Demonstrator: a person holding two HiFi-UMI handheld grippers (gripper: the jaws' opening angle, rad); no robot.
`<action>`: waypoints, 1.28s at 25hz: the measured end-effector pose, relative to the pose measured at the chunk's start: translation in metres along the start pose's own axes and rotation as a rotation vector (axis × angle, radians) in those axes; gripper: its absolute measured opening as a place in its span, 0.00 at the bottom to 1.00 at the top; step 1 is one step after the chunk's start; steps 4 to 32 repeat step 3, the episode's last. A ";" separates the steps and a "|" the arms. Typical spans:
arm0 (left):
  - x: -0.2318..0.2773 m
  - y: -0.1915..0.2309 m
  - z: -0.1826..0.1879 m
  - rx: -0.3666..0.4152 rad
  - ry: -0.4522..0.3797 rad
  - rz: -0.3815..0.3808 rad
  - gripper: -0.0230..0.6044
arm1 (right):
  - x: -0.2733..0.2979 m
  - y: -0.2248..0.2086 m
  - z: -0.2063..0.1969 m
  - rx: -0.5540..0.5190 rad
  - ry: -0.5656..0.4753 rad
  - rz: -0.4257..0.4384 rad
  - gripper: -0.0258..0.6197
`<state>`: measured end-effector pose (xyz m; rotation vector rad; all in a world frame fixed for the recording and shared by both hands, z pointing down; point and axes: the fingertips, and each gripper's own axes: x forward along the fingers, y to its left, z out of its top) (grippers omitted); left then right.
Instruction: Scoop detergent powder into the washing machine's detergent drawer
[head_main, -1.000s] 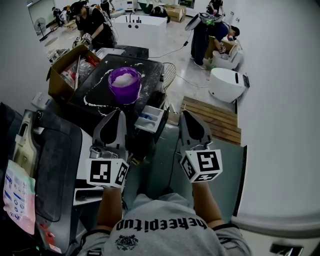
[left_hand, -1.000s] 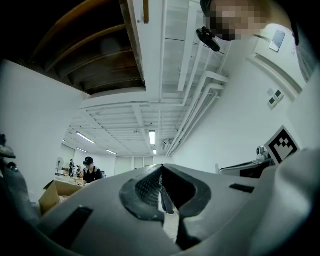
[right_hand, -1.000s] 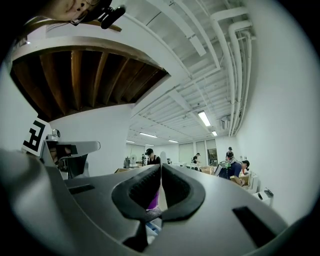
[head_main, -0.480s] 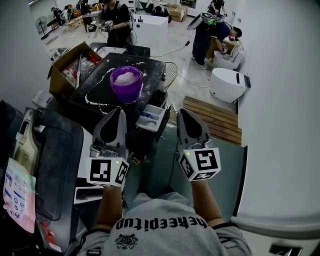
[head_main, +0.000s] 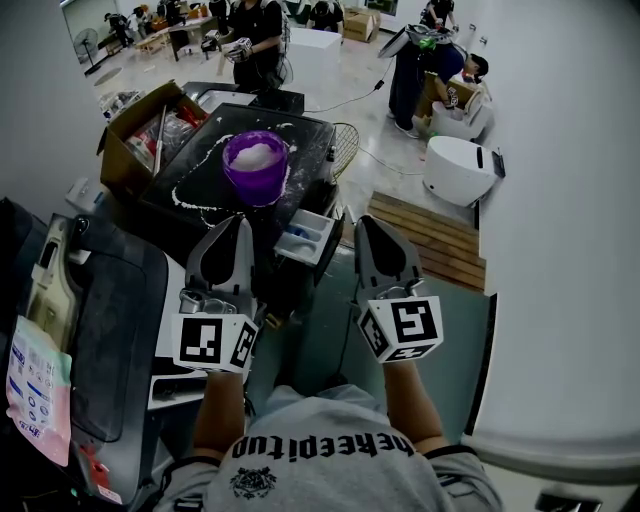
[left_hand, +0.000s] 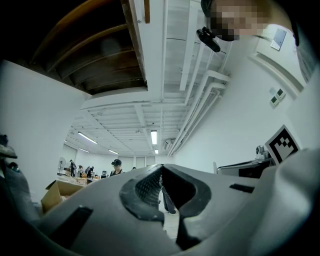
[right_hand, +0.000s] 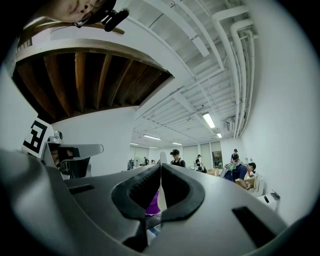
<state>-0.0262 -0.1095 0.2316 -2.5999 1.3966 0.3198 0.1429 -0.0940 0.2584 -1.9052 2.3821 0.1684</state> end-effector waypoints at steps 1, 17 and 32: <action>0.001 0.000 0.000 0.000 0.000 0.001 0.04 | 0.001 -0.001 0.000 0.000 0.000 0.001 0.05; 0.003 0.000 0.000 0.000 0.001 0.002 0.04 | 0.003 -0.002 0.001 -0.001 0.000 0.002 0.05; 0.003 0.000 0.000 0.000 0.001 0.002 0.04 | 0.003 -0.002 0.001 -0.001 0.000 0.002 0.05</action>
